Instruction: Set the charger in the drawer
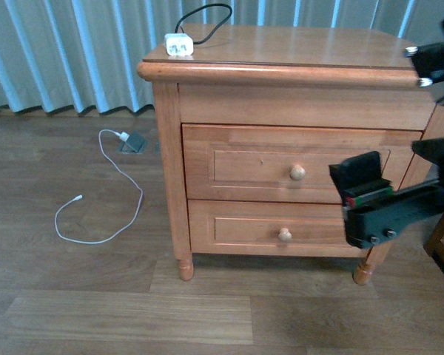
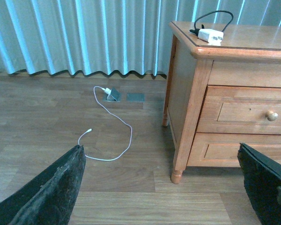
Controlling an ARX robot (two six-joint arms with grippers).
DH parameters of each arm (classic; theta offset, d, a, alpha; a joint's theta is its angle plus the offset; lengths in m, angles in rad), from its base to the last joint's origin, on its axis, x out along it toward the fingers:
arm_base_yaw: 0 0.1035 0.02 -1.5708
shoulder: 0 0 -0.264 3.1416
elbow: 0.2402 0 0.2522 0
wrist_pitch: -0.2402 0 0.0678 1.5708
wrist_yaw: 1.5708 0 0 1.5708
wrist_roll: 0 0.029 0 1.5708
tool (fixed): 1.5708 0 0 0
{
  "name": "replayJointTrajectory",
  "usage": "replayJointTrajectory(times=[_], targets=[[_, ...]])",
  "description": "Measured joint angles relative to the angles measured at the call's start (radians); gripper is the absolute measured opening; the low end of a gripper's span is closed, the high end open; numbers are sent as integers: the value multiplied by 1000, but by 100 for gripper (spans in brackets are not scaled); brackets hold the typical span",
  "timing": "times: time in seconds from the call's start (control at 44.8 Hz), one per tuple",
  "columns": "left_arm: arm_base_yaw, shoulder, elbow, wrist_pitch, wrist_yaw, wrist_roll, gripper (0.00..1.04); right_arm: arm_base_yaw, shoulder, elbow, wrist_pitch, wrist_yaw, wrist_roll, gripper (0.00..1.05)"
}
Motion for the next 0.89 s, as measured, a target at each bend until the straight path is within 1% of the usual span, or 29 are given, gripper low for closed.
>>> replayJointTrajectory(times=[0.245, 0.491, 0.714, 0.892], targets=[[0, 0, 0, 0, 0, 0, 99, 47, 251, 159, 80, 43, -24, 96], [0, 0, 0, 0, 0, 0, 99, 65, 445, 322, 121, 104, -20, 96], [0, 0, 0, 0, 0, 0, 99, 42, 647, 526, 86, 157, 12, 96], [0, 0, 0, 0, 0, 0, 99, 11, 740, 631, 60, 175, 26, 96]])
